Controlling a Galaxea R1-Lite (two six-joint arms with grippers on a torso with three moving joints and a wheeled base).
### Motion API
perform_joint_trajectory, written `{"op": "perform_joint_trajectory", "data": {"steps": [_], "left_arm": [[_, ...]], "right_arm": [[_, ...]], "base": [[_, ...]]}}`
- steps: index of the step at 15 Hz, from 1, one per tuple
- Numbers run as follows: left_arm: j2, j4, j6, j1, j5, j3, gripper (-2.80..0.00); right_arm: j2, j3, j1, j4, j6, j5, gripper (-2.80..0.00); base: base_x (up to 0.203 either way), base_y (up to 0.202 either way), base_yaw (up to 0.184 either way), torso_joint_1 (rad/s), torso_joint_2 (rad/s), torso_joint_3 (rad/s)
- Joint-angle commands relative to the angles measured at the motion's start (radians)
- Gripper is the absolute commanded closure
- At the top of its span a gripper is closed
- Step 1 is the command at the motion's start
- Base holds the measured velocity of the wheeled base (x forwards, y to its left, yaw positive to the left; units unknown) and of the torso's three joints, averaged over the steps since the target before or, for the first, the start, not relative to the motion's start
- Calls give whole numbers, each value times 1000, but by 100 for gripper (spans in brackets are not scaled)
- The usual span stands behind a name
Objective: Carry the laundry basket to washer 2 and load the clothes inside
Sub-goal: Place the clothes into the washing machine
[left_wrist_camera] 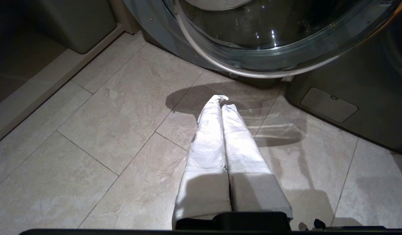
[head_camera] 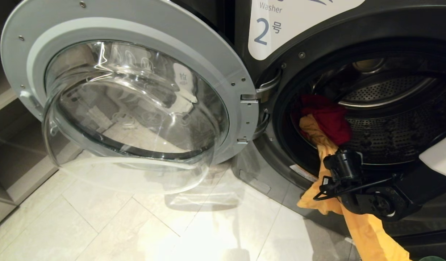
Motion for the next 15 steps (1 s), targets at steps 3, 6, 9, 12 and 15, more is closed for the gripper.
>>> {"op": "perform_joint_trajectory", "data": {"steps": [3,6,9,12,15], "left_arm": [[0,-1,0,0,0,40,0],[0,-1,0,0,0,40,0],[0,-1,0,0,0,40,0],[0,-1,0,0,0,40,0],[0,-1,0,0,0,40,0]], "right_arm": [[-55,19,3,-7,-8,-7,0],[-111,52,17,-5,-16,-9,0],[-146,63,53,-17,-15,-25,0],[-146,-6,98,-179,-60,-121,0],[-118,-36,118,-384,-210,-175,0]], "base": [[0,0,0,0,0,0],[0,0,0,0,0,0],[0,0,0,0,0,0],[0,0,0,0,0,0],[0,0,0,0,0,0]]}}
